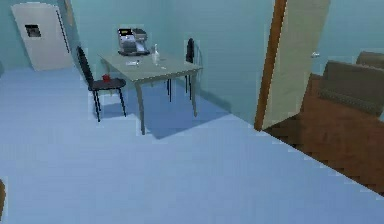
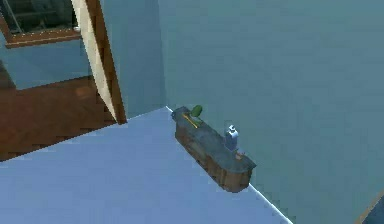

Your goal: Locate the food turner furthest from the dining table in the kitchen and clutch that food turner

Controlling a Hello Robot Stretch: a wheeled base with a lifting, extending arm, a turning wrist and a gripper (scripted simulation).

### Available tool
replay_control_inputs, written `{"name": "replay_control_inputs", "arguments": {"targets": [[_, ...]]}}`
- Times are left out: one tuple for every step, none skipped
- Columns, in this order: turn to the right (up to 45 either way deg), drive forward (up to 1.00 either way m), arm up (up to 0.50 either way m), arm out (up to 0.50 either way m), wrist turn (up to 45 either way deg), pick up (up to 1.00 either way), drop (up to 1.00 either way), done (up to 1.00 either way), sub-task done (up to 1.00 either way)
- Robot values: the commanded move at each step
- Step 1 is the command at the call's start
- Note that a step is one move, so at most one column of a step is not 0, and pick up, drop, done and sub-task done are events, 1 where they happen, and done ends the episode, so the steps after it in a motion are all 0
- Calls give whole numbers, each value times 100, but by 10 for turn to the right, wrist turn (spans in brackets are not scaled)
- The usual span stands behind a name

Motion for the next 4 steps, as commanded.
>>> {"name": "replay_control_inputs", "arguments": {"targets": [[-450,0,0,0,0,0,0,0,0],[-240,0,0,0,0,0,0,0,0],[0,5,0,0,0,0,0,0,0],[450,0,0,0,0,0,0,0,0]]}}
